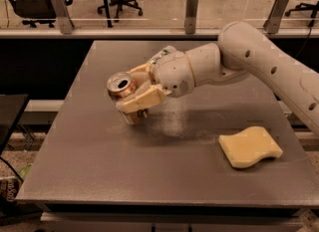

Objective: Place orange can upright

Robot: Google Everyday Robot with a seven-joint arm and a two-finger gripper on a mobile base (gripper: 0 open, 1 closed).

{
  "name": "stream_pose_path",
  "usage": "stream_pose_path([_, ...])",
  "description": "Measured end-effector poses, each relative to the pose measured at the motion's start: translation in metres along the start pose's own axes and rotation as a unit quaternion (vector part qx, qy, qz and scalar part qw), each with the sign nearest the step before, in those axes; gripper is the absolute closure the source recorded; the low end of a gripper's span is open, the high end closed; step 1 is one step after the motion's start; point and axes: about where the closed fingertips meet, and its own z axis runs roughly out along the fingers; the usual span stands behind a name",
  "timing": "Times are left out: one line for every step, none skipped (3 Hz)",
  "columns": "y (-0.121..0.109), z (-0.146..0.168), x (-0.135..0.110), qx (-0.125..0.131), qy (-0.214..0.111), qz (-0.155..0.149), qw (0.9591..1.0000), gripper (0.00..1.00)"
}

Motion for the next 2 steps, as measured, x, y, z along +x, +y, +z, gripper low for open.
stream_pose_path([0.0024,0.0028,0.0050,-0.011,-0.022,-0.002,0.9997,0.84])
stream_pose_path([0.0031,0.0043,0.0092,-0.033,-0.057,0.004,0.9978,0.53])
